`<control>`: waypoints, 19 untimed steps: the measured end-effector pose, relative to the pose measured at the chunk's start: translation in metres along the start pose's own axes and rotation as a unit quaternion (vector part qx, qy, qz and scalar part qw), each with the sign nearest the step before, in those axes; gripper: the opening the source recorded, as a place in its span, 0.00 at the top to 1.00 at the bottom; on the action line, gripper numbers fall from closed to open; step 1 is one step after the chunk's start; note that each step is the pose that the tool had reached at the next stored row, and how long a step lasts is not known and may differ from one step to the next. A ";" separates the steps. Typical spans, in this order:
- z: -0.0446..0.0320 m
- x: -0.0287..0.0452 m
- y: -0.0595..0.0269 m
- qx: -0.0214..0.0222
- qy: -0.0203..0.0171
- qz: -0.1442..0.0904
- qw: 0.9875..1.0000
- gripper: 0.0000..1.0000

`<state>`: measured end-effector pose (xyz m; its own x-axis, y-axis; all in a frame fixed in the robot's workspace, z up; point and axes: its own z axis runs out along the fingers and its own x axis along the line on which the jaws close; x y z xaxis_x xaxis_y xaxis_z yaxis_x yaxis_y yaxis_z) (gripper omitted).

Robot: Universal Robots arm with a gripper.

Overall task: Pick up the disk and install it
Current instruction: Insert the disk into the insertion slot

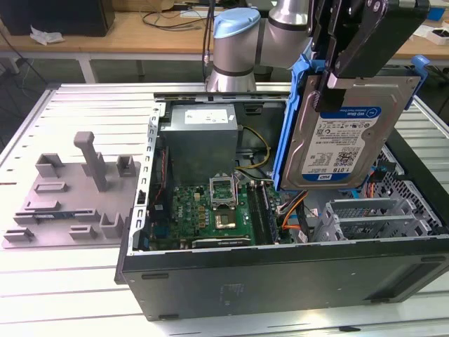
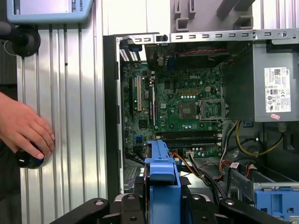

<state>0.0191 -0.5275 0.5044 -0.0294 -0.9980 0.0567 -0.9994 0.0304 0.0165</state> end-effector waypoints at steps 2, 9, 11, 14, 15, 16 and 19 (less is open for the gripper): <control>0.0000 0.0001 0.0000 0.000 0.000 0.000 1.000 0.64; 0.0000 0.0002 -0.0002 0.000 0.000 0.000 1.000 0.64; 0.0000 0.0003 -0.0002 0.000 0.000 0.000 1.000 0.64; 0.0000 0.0003 -0.0003 0.000 0.000 0.000 1.000 0.64; 0.0000 0.0003 -0.0003 0.000 0.000 0.000 1.000 0.64; 0.0000 0.0003 -0.0003 0.000 0.000 0.000 1.000 0.64; 0.0000 0.0004 -0.0005 0.000 0.000 0.000 1.000 0.64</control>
<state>0.0196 -0.5280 0.5044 -0.0294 -0.9980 0.0561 -0.9994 0.0304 0.0166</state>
